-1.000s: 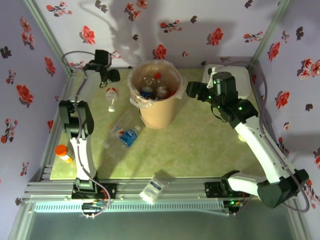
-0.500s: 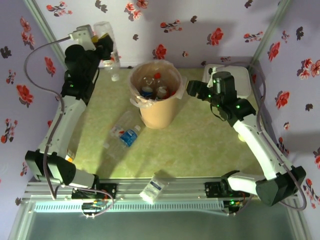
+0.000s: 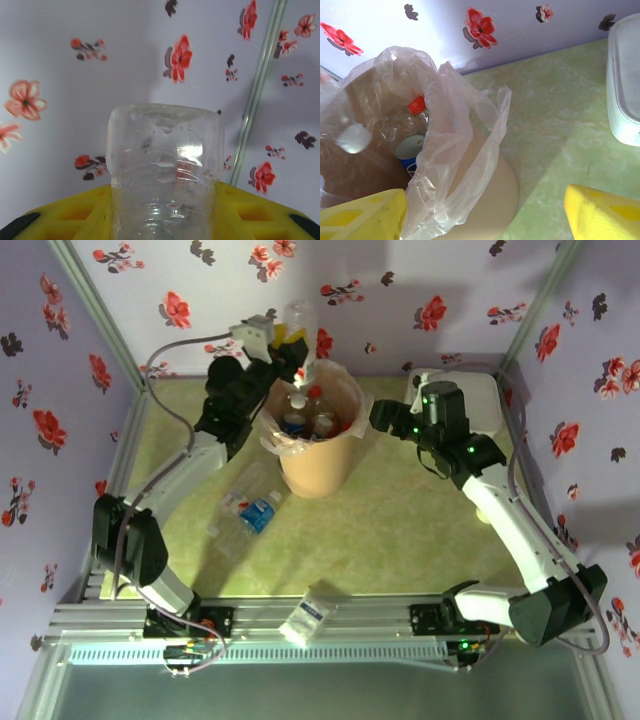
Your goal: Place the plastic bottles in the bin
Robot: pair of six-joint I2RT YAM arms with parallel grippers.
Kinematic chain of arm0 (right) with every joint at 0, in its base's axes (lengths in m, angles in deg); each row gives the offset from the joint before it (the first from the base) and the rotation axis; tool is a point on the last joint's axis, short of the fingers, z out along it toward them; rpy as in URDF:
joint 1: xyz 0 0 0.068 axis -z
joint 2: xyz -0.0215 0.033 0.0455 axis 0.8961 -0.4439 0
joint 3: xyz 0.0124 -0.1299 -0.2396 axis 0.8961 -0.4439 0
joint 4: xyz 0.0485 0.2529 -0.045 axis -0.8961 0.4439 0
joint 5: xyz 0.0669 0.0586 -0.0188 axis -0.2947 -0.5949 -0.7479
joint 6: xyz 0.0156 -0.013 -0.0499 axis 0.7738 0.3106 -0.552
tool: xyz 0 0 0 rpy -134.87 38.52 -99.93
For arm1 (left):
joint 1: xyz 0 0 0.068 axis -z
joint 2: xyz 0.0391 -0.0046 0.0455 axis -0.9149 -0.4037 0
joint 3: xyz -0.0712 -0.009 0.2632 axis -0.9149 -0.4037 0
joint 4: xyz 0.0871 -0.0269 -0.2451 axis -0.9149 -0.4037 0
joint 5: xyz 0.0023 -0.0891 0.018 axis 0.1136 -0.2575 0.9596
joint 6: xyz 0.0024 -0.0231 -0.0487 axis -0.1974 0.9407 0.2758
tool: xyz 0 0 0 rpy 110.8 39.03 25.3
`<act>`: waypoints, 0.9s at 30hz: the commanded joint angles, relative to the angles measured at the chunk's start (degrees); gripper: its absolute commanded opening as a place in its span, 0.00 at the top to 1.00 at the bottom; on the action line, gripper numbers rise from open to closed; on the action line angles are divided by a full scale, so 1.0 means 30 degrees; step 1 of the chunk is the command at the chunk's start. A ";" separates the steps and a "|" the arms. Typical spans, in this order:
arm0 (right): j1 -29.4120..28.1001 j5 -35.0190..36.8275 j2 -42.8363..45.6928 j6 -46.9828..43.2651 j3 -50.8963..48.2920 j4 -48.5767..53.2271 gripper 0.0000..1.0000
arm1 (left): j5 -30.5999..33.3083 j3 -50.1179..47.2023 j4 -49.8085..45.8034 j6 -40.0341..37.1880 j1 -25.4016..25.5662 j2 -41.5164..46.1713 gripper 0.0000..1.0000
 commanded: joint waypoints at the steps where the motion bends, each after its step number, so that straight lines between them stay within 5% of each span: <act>1: 0.0186 -0.0175 0.0001 0.0285 -0.0370 -0.0568 0.17 | -0.0694 -0.0706 0.3080 -0.0569 0.0618 -0.0466 0.51; 8: 0.0262 -0.0261 -0.0156 0.0115 -0.0408 -0.0426 0.17 | -0.0432 -0.2563 0.3696 -0.0583 0.0832 -0.0266 0.44; 16: 0.0313 -0.0696 -0.0616 0.0400 -0.0401 -0.1024 0.17 | -0.0516 -0.2806 0.2416 -0.1426 0.0852 0.0909 0.23; 23: 0.0311 -0.1017 -0.1077 0.0228 0.0372 -0.1073 0.18 | 0.0186 -0.2806 0.1411 -0.1786 0.0831 0.2082 0.19; 27: 0.0313 -0.1292 -0.1318 0.0169 0.0756 -0.1153 0.18 | 0.1801 -0.1747 -0.1853 -0.1463 0.0782 0.2430 0.20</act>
